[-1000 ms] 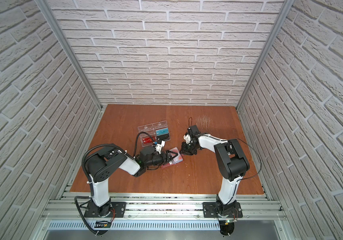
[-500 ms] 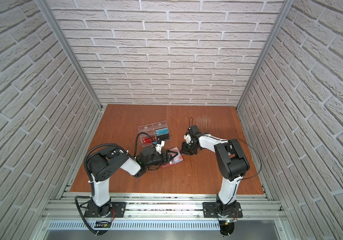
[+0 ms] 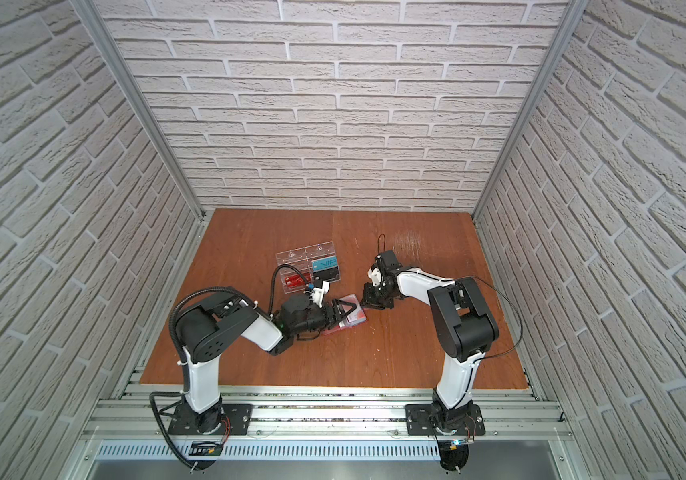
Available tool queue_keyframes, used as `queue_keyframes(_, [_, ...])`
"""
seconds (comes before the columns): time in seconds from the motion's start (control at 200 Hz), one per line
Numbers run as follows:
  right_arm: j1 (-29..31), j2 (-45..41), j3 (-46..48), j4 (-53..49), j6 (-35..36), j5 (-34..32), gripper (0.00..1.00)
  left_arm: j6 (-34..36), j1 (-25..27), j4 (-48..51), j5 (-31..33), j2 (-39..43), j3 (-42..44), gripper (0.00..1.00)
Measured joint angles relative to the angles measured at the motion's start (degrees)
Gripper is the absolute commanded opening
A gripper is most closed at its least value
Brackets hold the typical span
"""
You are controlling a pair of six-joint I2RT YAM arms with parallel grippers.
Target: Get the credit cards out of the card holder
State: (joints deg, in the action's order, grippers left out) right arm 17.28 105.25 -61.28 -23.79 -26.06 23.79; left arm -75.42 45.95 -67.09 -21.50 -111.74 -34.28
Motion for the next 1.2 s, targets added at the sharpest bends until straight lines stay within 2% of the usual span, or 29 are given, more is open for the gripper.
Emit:
queue_keyframes(0.5, [1.25,0.39,-0.04,2.84,-2.01,-1.57,0.21,-2.01,0.42,-0.85,5.95,0.0,0.04,0.73])
queue_keyframes(1.2, [1.81,1.42,-1.18,3.96,-3.17,-1.75,0.21,-4.2,0.72,-4.2,9.14,-2.01,-0.13,0.72])
